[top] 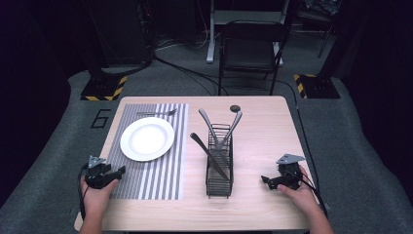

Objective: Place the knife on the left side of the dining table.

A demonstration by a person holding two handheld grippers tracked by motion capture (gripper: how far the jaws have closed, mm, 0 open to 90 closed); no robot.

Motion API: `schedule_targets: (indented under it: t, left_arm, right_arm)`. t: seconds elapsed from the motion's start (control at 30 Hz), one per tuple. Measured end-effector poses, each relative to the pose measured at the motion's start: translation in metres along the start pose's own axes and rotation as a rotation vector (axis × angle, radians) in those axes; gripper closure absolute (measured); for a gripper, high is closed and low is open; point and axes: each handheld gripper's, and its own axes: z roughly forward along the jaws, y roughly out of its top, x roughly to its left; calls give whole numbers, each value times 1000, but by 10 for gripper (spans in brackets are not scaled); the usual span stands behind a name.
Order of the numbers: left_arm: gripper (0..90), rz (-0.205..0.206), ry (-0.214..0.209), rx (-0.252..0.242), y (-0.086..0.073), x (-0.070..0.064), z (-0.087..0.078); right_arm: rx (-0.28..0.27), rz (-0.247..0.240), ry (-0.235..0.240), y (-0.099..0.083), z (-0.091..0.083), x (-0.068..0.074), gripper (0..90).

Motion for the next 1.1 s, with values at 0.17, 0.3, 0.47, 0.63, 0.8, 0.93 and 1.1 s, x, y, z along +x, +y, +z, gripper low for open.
schedule_targets:
  t: [0.17, 0.3, 0.47, 0.63, 0.8, 0.93, 1.1]
  left_arm:
    - [402, 5, -26, -5, 10, -11, -11]
    - [429, 15, -38, 3, 14, -18, -15]
    - [452, 26, -71, -15, 22, -32, -24]
    - [465, 20, -102, -35, 27, -42, -29]
    - [470, 39, -131, -23, 31, -53, -31]
    - [474, 67, -158, -14, 33, -65, -31]
    - [476, 98, -191, -3, 35, -83, -26]
  right_arm:
    - [0, 1, -4, 0, 0, 0, 0]
    - [1, 2, -5, 0, 0, 0, 0]
    - [-4, -5, -8, 0, 0, 0, 0]
    - [-4, -7, -10, 0, 0, 0, 0]
    - [-4, -6, -10, 0, 0, 0, 0]
    - [-4, -7, -10, 0, 0, 0, 0]
    - [-4, -7, -10, 0, 0, 0, 0]
